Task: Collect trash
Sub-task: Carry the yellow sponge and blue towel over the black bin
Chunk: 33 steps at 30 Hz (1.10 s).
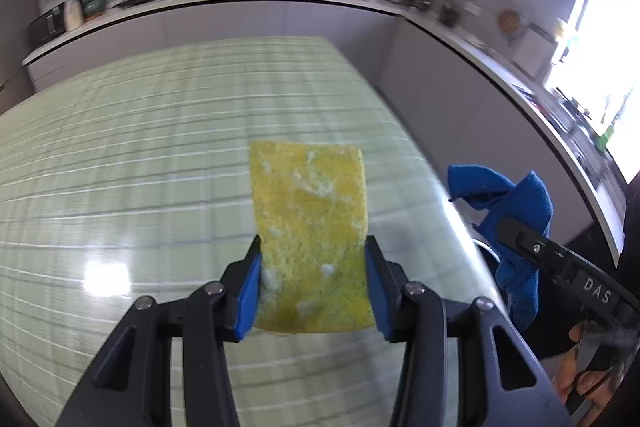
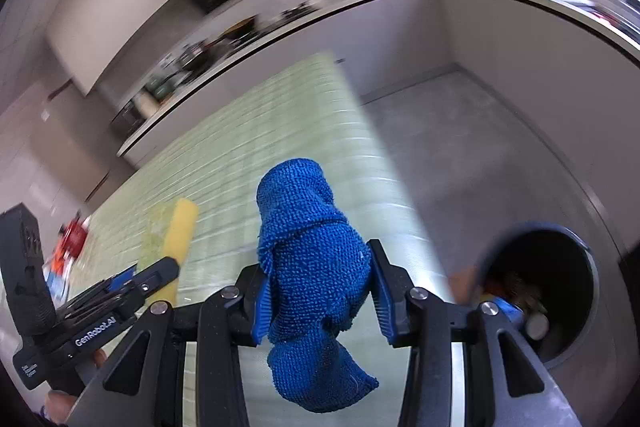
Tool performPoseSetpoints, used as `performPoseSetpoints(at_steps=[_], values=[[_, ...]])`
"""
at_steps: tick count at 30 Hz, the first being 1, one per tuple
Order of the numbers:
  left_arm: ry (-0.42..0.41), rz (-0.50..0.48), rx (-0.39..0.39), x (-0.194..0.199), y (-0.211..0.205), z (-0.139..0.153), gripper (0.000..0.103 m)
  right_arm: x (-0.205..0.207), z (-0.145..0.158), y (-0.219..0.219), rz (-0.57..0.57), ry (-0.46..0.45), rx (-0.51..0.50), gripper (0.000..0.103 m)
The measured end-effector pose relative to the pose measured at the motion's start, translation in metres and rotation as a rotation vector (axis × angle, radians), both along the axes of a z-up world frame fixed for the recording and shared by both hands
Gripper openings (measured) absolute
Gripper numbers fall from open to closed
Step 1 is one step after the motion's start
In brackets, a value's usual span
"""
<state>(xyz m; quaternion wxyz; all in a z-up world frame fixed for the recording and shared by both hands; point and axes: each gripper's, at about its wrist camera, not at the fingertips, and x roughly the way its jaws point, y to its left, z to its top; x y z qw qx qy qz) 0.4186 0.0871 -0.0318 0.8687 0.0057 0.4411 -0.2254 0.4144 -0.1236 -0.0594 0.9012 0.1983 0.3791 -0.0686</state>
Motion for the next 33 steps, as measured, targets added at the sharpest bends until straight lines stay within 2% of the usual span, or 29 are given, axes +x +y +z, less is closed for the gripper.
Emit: performPoseSetpoints(at_steps=[6,13,18,24,27,33], values=[[0.014,-0.069,-0.027,-0.019,-0.029,-0.001,0.048,-0.054,0.0,-0.047,-0.131,0.032,0.002,0.044],[-0.001,-0.118,-0.036,-0.046,-0.08,0.013,0.048,-0.094,-0.003,-0.103,-0.185,0.044,0.003,0.044],[-0.001,-0.116,-0.042,-0.066,-0.133,0.011,0.048,-0.11,-0.012,-0.155,-0.161,0.058,0.011,0.044],[0.047,-0.082,-0.016,-0.088,-0.209,-0.013,0.048,-0.116,-0.031,-0.219,-0.101,0.097,0.028,0.044],[0.078,-0.066,0.003,-0.098,-0.232,-0.028,0.048,-0.117,-0.044,-0.241,-0.068,0.122,0.039,0.045],[0.112,-0.039,0.065,-0.099,-0.266,-0.053,0.048,-0.101,-0.069,-0.257,-0.029,0.164,0.022,0.045]])
